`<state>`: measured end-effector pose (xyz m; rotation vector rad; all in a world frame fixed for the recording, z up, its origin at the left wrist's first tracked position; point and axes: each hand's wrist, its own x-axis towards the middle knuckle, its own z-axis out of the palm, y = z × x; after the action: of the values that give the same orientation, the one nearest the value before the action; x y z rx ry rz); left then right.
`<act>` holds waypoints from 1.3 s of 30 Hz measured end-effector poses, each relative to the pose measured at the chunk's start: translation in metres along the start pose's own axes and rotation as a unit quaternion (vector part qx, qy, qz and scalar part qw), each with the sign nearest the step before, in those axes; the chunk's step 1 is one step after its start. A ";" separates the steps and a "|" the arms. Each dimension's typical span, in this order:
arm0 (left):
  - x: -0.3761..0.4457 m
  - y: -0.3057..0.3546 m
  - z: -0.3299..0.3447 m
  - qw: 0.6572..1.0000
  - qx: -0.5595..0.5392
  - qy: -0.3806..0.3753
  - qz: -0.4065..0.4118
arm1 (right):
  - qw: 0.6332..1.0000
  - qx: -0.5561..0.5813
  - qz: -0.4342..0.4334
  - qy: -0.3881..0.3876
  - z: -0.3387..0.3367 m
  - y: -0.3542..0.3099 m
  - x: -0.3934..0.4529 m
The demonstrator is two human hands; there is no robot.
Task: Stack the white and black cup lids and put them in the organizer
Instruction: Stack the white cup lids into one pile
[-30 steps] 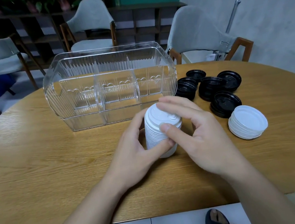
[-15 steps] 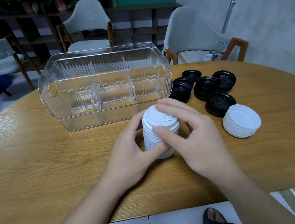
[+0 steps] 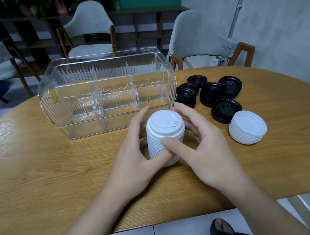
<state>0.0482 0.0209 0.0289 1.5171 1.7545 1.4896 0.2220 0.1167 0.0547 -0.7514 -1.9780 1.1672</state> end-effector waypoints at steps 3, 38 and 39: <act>-0.001 0.000 0.000 0.999 0.036 0.000 0.019 | 1.000 -0.014 -0.006 0.010 -0.006 0.002 -0.004; 0.020 0.015 0.050 0.996 0.083 0.017 0.002 | 0.900 -0.405 0.066 0.149 -0.099 0.064 -0.012; 0.020 0.015 0.049 0.996 0.085 0.018 0.003 | 0.903 -0.401 0.060 0.143 -0.096 0.064 -0.012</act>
<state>0.0883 0.0585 0.0307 1.5861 1.9414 1.4092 0.3141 0.1814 0.0269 -1.3763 -2.1481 0.2156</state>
